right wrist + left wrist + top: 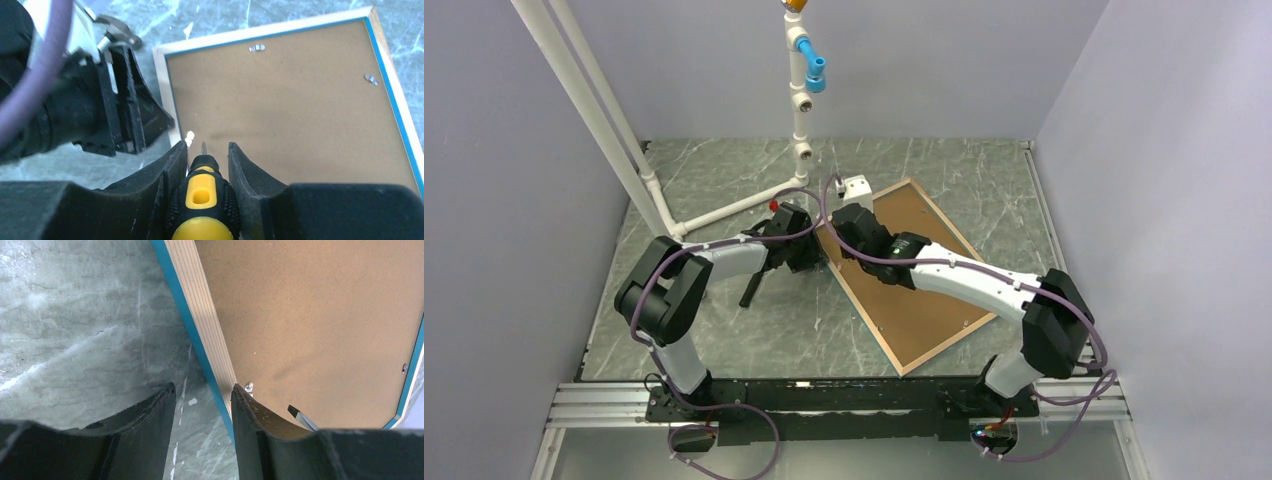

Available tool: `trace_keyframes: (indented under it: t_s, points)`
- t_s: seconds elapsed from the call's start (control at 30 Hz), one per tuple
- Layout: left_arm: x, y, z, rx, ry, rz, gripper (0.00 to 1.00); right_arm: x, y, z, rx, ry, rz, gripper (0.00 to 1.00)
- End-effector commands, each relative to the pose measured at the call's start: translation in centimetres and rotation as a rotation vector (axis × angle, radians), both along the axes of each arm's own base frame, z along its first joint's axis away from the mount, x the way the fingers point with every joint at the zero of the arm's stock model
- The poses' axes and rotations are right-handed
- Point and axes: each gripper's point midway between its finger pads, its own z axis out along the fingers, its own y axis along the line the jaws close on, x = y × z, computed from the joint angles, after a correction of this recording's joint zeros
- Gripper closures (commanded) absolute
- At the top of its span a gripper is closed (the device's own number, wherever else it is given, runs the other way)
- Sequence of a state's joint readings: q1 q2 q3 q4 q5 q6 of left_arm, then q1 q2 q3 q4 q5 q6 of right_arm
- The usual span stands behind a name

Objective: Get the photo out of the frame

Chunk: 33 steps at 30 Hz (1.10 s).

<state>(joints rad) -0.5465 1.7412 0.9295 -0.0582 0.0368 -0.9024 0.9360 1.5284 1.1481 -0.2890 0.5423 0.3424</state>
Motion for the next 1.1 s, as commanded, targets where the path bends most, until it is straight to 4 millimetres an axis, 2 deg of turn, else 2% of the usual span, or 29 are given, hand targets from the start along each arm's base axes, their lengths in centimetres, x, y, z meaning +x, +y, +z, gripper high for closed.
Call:
trace_keyframes:
  t_s: [0.0,0.23,0.47,0.6,1.07]
  points:
    - [-1.9,1.8,-2.5,0.102,0.077,-0.015,0.50,1.9,2.8,2.9,0.098,-0.060,0.011,1.00]
    - [-2.1,2.0,-2.7,0.104,0.083,-0.015,0.50,2.1,4.4,1.3,0.100,-0.022,0.052,1.00]
    - [-2.0,1.7,-2.9,0.092,0.085,-0.016,0.50,1.7,4.6,0.1,0.099,0.003,0.066,1.00]
    - [-2.1,1.7,-3.0,0.094,0.087,-0.018,0.50,1.2,4.0,-1.1,0.078,0.027,0.062,1.00]
    - [-2.4,1.9,-3.4,0.102,0.097,-0.017,0.49,-0.1,0.2,-1.8,-0.024,0.047,0.008,1.00]
